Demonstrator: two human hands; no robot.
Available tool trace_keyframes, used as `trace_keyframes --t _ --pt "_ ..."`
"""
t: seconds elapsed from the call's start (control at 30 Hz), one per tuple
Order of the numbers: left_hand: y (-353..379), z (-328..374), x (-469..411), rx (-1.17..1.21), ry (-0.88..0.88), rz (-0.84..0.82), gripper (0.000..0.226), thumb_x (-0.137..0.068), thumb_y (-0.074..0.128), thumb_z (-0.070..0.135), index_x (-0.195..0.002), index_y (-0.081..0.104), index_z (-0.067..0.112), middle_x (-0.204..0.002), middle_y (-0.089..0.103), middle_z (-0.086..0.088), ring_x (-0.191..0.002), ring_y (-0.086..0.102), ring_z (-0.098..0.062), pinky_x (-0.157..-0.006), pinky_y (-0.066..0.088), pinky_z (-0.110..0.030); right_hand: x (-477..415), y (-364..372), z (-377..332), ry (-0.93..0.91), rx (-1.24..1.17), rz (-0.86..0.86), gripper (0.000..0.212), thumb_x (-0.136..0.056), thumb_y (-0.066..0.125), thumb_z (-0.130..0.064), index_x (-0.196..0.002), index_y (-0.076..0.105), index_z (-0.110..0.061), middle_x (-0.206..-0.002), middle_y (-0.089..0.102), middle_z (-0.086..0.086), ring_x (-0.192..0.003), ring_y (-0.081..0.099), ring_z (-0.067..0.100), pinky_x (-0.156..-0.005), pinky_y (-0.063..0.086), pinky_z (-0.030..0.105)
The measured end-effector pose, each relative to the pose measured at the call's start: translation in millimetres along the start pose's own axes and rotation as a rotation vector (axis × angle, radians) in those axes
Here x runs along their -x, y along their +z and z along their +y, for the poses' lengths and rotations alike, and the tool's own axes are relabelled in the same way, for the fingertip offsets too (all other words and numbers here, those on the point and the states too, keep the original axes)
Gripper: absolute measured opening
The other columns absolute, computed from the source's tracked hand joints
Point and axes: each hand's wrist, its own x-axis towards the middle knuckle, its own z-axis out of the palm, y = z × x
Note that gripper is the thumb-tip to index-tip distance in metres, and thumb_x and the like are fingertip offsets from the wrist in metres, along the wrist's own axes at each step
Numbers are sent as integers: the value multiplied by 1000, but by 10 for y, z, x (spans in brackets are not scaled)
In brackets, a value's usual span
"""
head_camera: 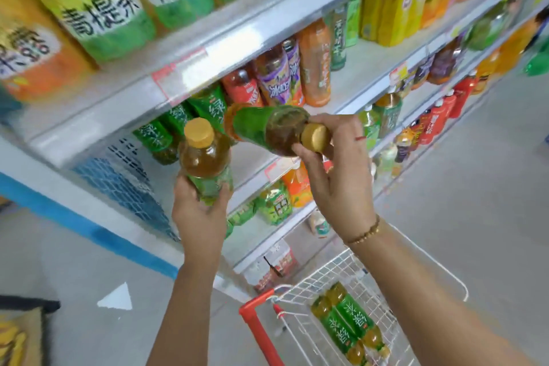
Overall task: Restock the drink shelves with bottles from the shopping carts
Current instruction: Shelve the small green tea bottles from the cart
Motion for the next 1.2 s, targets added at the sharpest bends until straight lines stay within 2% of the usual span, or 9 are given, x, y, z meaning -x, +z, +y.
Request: trace_keyframes --t 0.1,0.3,0.4,0.47,0.63,0.73,0.9,1.07,1.2 --pt "-62 -106 -135 -82 -13 72 54 -75 74 2 -123 50 6 -111 63 -11 -100 61 -24 -85 43 -24 -154 418 -47 12 35 -113 30 -85 63 -17 -110 55 -1 -109 51 12 -90 47 16 -65 45 38" --pt "-269 -180 -337 -58 -134 22 48 -74 75 1 -118 56 3 -115 62 -2 -106 59 -20 -95 43 -28 -220 888 -219 0 30 -247 32 -86 62 -21 -113 55 -7 -112 50 10 -85 52 22 -62 46 38" --pt "-404 -275 -318 -63 -201 9 57 -73 75 2 -125 51 6 -117 64 -11 -108 59 -27 -100 45 -43 -236 1068 -260 -42 48 -333 34 -87 61 -26 -116 54 -10 -114 49 7 -81 55 28 -60 49 40" --pt "-447 -311 -324 -51 -227 34 57 -75 74 1 -126 51 5 -118 62 -14 -108 59 -29 -99 45 -40 -222 1206 -258 -56 39 -380 35 -88 61 -27 -118 54 -12 -115 48 5 -82 55 25 -62 49 38" --pt "-448 -424 -524 -29 -268 33 48 -77 72 4 -121 55 2 -117 62 -15 -107 58 -30 -96 45 -39 -338 1557 -256 89 -208 -328 37 -84 65 -23 -115 57 -4 -113 49 9 -97 42 7 -86 42 28" --pt "-431 -461 -631 41 -317 55 56 -80 70 3 -131 48 6 -122 60 -8 -110 57 -23 -99 43 -35 -455 1774 -237 112 -214 -364 43 -86 63 -26 -124 55 -6 -130 51 11 -119 42 15 -100 38 27" --pt "-362 -473 -596 57 -325 198 53 -79 71 2 -125 45 -2 -116 60 -13 -98 58 -20 -85 45 -26 -538 2057 -170 145 -126 -450 36 -87 63 -29 -117 63 -8 -103 66 14 -89 59 29 -67 39 24" --pt "-282 -566 -543 -9 -324 272 58 -74 77 8 -125 51 4 -115 63 -12 -105 60 -27 -91 51 -42 -339 2087 -94 201 -228 -344 56 -76 75 -31 -125 56 -11 -124 54 8 -113 47 14 -90 35 11" --pt "-248 -569 -602 3 -355 322 43 -75 76 7 -112 57 -1 -110 64 -15 -90 60 -21 -77 47 -28 -70 2106 74 376 -207 -341 70 -72 79 -26 -133 47 -13 -124 53 2 -106 50 9 -94 45 24"
